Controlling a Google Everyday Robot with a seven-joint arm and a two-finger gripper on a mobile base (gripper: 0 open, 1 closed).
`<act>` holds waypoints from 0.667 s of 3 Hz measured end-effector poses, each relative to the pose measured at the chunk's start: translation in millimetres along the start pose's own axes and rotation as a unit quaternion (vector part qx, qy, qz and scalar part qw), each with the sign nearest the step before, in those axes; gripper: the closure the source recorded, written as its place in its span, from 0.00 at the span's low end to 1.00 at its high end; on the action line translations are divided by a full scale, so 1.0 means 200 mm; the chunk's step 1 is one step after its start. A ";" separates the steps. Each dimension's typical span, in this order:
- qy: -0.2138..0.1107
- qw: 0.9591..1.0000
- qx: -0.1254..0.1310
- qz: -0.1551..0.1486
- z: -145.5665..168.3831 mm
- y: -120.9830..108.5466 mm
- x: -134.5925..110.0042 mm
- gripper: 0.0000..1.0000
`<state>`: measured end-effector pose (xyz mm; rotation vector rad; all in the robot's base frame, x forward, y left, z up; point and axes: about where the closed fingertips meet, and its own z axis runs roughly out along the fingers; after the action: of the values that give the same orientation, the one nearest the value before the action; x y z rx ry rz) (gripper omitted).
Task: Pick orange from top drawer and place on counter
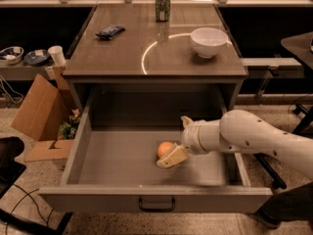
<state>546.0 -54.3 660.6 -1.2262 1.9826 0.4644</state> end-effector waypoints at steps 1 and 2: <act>0.011 1.000 0.005 0.024 -0.02 0.07 0.11 0.00; 0.017 0.999 0.005 0.029 -0.02 0.11 0.15 0.00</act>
Offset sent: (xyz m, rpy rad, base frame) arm -0.0382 -0.0141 -0.0305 -0.0188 0.0615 -0.0626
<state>517.7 -64.7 638.4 -1.1806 2.0520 0.4643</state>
